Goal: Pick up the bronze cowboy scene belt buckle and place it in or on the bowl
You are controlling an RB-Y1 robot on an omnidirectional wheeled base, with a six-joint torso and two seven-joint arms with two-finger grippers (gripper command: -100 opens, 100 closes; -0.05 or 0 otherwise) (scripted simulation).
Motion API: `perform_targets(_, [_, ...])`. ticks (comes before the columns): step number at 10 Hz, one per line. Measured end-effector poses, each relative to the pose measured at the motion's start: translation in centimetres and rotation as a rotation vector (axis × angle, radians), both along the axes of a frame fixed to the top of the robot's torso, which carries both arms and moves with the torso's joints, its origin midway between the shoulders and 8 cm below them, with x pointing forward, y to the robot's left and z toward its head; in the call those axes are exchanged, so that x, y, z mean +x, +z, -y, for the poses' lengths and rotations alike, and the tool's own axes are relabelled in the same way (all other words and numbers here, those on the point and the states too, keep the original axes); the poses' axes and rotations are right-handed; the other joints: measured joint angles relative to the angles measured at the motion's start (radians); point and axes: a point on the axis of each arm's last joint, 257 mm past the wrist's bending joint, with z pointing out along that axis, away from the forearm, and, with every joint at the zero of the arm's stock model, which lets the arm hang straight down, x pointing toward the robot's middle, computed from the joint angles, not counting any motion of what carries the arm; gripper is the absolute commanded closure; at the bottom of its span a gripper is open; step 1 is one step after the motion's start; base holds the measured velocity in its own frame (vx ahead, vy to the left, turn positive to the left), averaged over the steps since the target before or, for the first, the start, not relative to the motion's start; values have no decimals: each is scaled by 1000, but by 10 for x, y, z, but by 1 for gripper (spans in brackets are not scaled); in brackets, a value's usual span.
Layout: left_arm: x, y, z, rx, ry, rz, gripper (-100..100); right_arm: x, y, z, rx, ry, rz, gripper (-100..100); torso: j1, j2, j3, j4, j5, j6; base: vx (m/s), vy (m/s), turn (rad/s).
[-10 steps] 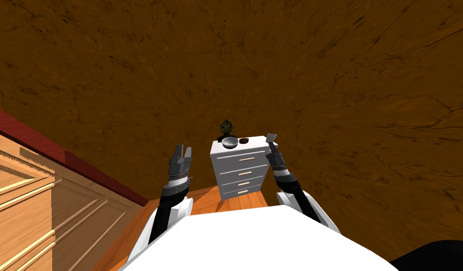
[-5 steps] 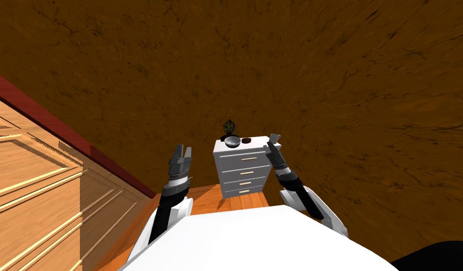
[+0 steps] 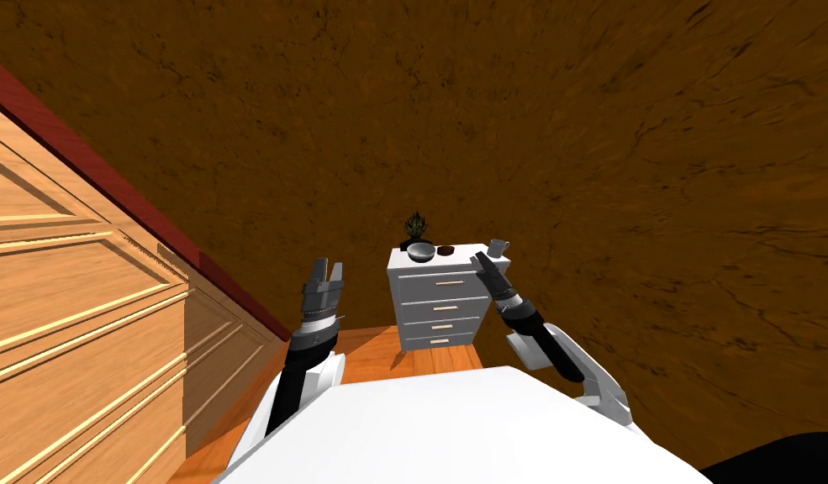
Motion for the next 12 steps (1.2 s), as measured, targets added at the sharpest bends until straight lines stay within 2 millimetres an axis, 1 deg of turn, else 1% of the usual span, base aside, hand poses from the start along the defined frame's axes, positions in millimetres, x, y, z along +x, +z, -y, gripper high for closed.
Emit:
perform_targets(5, [0,0,0,0,0,0,0,2,10,-4,-131,69,42,-100,-6,-1,-1,-1,1,-1,-25,1,129])
perform_targets(6, [0,0,0,0,0,0,0,2,12,-5,-158,82,47,-100,-6,-1,-1,-1,0,-1,-9,-5,-35])
perform_targets(12, [0,0,0,0,0,0,0,5,20,-7,-317,152,76,-100,-6,-2,-1,-1,0,-1,-13,-3,143])
